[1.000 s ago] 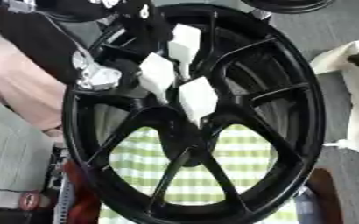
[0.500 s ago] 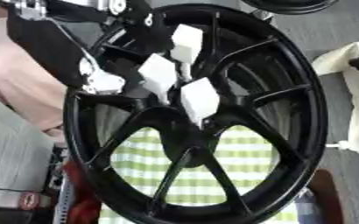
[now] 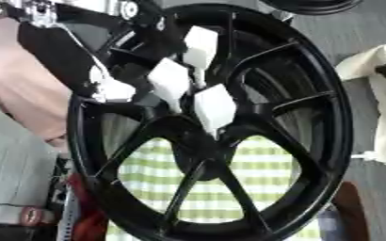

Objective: Pull the pin out of the wheel hub.

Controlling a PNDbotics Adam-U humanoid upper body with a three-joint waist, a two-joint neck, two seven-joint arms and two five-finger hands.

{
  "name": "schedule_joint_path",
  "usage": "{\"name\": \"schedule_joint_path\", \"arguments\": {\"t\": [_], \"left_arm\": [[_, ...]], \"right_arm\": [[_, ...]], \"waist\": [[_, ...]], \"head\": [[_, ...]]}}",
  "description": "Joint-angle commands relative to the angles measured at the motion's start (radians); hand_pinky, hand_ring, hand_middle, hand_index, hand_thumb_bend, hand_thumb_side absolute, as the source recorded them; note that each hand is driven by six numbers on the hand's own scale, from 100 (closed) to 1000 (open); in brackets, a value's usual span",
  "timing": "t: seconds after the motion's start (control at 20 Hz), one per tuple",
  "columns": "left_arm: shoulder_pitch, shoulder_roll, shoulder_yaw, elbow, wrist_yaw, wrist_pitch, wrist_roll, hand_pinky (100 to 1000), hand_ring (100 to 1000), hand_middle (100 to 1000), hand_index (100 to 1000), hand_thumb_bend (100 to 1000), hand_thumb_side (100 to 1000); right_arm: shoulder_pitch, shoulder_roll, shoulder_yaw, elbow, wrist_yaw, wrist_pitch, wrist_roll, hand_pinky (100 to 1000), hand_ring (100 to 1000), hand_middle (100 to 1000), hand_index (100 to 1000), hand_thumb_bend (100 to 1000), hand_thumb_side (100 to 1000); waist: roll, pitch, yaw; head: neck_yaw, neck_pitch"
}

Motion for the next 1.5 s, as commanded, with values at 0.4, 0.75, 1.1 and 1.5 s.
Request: {"name": "schedule_joint_path", "arguments": {"t": [0.4, 0.75, 1.1, 1.5], "left_arm": [[0.001, 0.006, -0.014, 0.009, -0.018, -0.012, -0.002, 880, 839, 846, 927, 180, 400], [0.007, -0.001, -0.004, 0.026, -0.038, -0.017, -0.002, 875, 835, 843, 928, 164, 388], [-0.02, 0.013, 0.04, -0.009, -0.041, -0.025, -0.002, 861, 819, 832, 917, 155, 330], [-0.042, 0.008, 0.055, -0.013, -0.05, -0.011, -0.002, 872, 838, 852, 919, 160, 339]], "right_arm": [[-0.013, -0.006, -0.004, -0.01, -0.01, 0.001, 0.003, 909, 735, 576, 689, 211, 361], [-0.013, -0.001, -0.005, -0.01, -0.011, 0.001, 0.005, 909, 735, 576, 689, 212, 362], [-0.01, 0.002, -0.004, -0.01, -0.011, 0.002, 0.008, 909, 735, 577, 689, 211, 362], [-0.013, 0.004, -0.003, -0.011, -0.012, 0.003, 0.012, 909, 735, 578, 689, 210, 363]], "waist": [[-0.006, -0.008, -0.004], [-0.007, -0.003, -0.009], [-0.007, -0.004, -0.01], [-0.006, -0.001, -0.013]], "head": [[0.008, -0.018], [0.01, -0.023], [0.008, -0.023], [0.008, -0.028]]}}
